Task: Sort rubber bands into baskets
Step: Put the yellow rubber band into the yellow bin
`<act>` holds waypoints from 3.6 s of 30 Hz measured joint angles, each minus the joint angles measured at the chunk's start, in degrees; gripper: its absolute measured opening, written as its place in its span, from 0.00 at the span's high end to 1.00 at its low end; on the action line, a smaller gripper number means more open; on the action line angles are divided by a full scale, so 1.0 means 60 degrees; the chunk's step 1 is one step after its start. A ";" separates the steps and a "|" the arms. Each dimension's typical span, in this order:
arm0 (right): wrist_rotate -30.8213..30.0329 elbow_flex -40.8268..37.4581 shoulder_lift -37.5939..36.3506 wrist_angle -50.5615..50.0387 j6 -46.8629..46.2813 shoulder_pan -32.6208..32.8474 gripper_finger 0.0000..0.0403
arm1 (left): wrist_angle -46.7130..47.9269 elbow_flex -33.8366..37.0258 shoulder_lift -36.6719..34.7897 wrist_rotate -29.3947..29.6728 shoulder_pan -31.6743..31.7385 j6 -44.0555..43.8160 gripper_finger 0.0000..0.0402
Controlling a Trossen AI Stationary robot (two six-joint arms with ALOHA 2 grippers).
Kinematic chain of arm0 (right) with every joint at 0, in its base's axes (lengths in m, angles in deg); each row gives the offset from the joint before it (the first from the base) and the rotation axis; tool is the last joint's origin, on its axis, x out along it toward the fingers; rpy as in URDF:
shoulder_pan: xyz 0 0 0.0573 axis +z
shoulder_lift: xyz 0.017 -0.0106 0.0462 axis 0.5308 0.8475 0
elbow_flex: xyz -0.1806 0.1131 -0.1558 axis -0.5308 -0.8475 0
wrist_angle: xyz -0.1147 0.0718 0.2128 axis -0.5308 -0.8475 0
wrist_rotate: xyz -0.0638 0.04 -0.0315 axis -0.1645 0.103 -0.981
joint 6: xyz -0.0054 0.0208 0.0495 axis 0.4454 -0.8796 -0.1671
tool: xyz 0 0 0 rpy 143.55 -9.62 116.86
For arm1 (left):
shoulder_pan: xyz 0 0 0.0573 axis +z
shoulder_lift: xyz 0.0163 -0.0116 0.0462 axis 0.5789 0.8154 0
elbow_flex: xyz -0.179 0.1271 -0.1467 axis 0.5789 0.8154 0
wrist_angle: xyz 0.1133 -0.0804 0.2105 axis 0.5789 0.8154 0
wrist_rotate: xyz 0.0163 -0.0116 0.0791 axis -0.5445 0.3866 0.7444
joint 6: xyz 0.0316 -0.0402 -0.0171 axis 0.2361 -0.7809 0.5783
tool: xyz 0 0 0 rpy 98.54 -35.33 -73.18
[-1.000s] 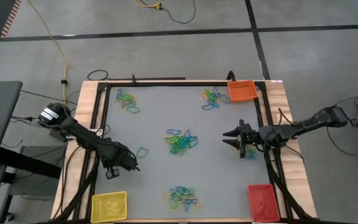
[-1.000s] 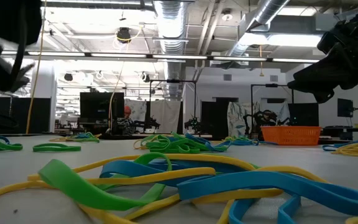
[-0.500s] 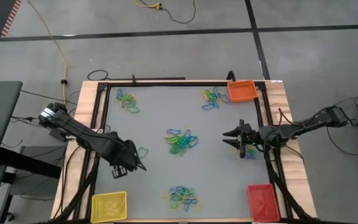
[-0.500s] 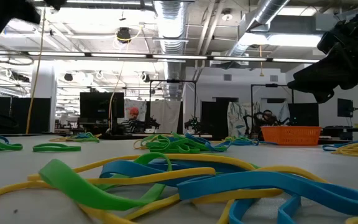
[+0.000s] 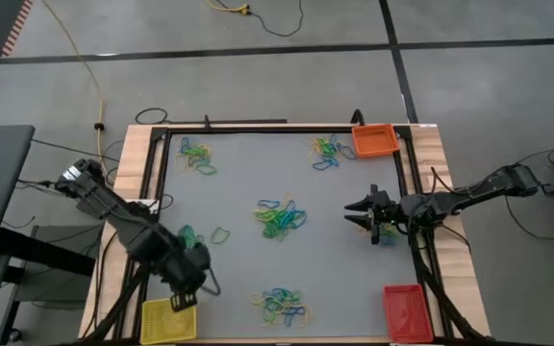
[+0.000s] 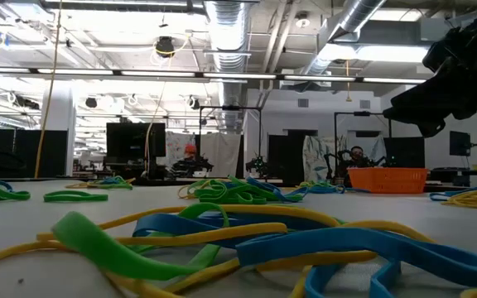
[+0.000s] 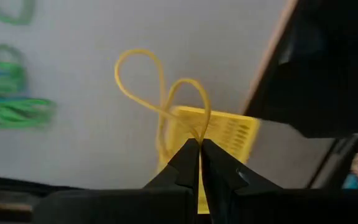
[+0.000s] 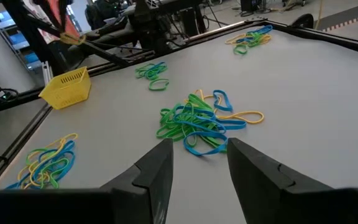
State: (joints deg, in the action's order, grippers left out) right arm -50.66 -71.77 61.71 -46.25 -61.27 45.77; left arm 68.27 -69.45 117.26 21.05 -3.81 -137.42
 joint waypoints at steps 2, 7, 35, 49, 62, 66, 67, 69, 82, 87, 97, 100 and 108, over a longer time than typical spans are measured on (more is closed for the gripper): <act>0.0001 0.0000 0.0000 0.0001 -0.0001 0.0000 0.55 | -0.0467 0.0000 0.0000 0.0132 -0.0466 -0.0578 1.00; 0.0001 0.0000 0.0000 0.0005 -0.0005 0.0000 0.55 | -0.1185 0.0000 0.0063 0.0836 -0.1628 -0.2060 1.00; 0.0001 0.0000 0.0000 0.0022 -0.0245 0.0011 0.55 | -0.1150 0.0015 0.2878 -0.0388 -0.2669 -0.2616 0.90; 0.0001 0.0000 0.0000 0.0011 -0.0241 0.0011 0.55 | -0.1190 0.0011 0.2878 0.0315 -0.2074 -0.2097 0.55; 0.0001 0.0000 0.0000 0.0009 -0.0213 0.0011 0.55 | -0.3729 0.0000 0.3127 0.3802 -0.0629 0.1524 0.55; 0.0001 0.0000 0.0000 -0.0006 -0.0169 0.0011 0.55 | -0.4951 0.0000 0.3818 0.3745 -0.0125 0.2715 0.55; 0.0001 0.0000 0.0000 -0.0013 -0.0166 0.0011 0.55 | -0.5214 0.0000 0.4016 0.3677 -0.0001 0.2905 0.55; 0.0001 0.0000 0.0000 -0.0012 -0.0165 0.0011 0.55 | -0.5586 0.0000 0.4413 0.3435 0.0208 0.3238 0.55; 0.0005 0.0000 0.0000 -0.0017 -0.0140 0.0011 0.55 | -0.7737 -0.0010 0.5796 0.2556 0.0657 0.3892 0.55; 0.0001 0.0000 0.0000 -0.0009 -0.0140 0.0011 0.55 | -0.7664 -0.0004 0.5796 0.2893 0.0661 0.3944 0.66; 0.0001 0.0000 0.0000 -0.0014 -0.0143 0.0011 0.55 | -0.7352 0.0000 0.5796 0.2894 0.0664 0.4492 0.99; 0.0001 0.0000 0.0000 -0.0015 -0.0143 0.0011 0.55 | -0.7089 -0.0007 0.5779 0.2870 0.0664 0.4507 1.00; 0.0001 0.0000 0.0000 -0.0014 -0.0147 0.0011 0.55 | -0.5598 -0.0319 0.5374 0.2950 0.0604 0.4318 1.00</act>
State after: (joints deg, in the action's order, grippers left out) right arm -50.66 -71.77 61.71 -46.33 -62.15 45.84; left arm 34.68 -71.36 149.51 38.75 -0.19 -111.51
